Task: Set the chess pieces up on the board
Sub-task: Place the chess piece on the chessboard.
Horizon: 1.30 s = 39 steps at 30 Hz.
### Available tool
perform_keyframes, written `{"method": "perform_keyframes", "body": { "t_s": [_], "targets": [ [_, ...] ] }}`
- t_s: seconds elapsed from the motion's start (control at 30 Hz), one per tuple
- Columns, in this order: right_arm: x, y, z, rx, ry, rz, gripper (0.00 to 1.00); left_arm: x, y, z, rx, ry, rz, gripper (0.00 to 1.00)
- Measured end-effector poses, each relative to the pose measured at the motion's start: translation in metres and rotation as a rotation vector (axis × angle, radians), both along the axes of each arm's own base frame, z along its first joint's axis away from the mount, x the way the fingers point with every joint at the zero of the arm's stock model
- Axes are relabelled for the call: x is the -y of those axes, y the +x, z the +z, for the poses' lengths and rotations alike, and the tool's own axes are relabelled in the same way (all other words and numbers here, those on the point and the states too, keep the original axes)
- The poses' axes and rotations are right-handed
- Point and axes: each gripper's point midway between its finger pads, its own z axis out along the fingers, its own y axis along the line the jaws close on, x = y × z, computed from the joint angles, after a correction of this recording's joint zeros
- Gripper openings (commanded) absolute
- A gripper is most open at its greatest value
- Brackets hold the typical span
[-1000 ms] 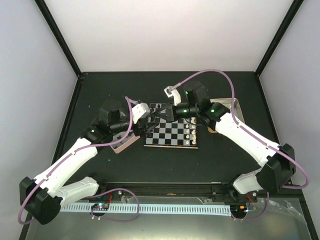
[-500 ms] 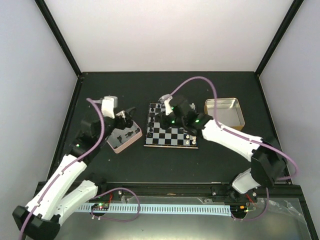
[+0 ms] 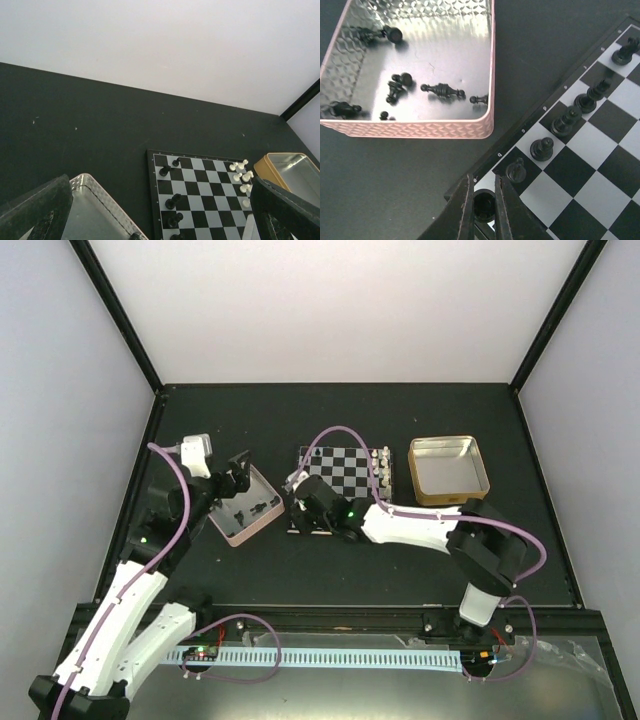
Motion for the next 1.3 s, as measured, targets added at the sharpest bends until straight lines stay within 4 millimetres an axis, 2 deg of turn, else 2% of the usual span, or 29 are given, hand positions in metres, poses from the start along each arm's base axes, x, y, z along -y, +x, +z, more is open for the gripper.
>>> {"method": "perform_keyframes", "body": {
  "t_s": [0.3,0.63,0.9,1.3],
  "targets": [
    [0.007,0.000,-0.039,0.005,-0.055,-0.029,0.04,0.000,0.000,-0.002,-0.007,0.002,-0.001,0.99],
    [0.001,-0.001,-0.047,-0.006,-0.009,-0.027,0.06,0.000,0.000,-0.007,-0.019,0.001,0.001,0.99],
    [0.001,-0.001,-0.061,-0.017,-0.028,-0.027,0.07,0.000,0.000,-0.010,-0.025,0.000,0.002,0.99],
    [-0.001,0.000,-0.060,-0.017,-0.016,-0.032,0.21,0.000,0.000,-0.013,-0.031,0.001,0.002,0.99]
  ]
}}
